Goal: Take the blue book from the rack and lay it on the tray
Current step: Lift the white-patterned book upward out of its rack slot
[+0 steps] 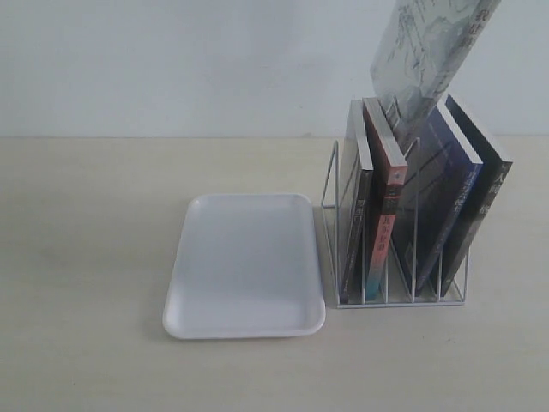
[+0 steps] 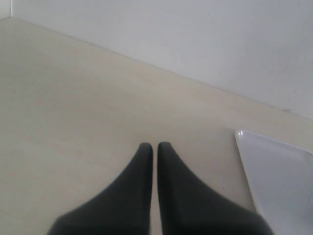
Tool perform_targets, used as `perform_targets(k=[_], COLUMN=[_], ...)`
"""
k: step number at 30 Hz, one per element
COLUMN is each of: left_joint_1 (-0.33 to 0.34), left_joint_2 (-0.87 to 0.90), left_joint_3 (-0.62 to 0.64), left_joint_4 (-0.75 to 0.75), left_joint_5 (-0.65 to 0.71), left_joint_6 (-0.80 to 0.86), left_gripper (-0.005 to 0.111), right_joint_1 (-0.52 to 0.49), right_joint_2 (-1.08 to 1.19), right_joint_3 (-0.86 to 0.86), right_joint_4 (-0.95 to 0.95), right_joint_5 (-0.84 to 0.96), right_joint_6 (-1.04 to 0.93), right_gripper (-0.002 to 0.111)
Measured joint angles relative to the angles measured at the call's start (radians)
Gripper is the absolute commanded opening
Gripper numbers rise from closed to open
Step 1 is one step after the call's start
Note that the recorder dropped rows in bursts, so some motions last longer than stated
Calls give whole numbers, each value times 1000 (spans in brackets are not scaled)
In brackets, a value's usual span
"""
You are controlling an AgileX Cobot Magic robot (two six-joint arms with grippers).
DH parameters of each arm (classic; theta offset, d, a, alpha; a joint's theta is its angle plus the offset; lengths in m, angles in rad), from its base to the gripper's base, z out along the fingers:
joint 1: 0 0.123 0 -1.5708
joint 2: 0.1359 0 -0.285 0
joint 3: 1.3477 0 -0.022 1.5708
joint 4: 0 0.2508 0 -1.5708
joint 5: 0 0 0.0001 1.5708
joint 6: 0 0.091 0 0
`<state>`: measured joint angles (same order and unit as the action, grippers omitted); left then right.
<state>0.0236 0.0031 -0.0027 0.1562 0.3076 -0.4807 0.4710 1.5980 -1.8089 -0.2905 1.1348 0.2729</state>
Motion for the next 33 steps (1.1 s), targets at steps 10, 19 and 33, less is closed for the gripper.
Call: perform_targets(k=[10,19,33], left_joint_1=[0,0,0], left_joint_2=[0,0,0], left_joint_3=[0,0,0], left_joint_4=[0,0,0], left_joint_5=[0,0,0], left_joint_6=[0,0,0], left_gripper=[4,4,4], right_joint_1=[0,0,-1], right_joint_2=[7,24,43], right_joint_3=[-32,-83,-163], right_joint_4=[-54,-17,17], right_joint_5=[14,61,118], right_joint_6=[13,-33,-51], right_gripper=[0,0,0])
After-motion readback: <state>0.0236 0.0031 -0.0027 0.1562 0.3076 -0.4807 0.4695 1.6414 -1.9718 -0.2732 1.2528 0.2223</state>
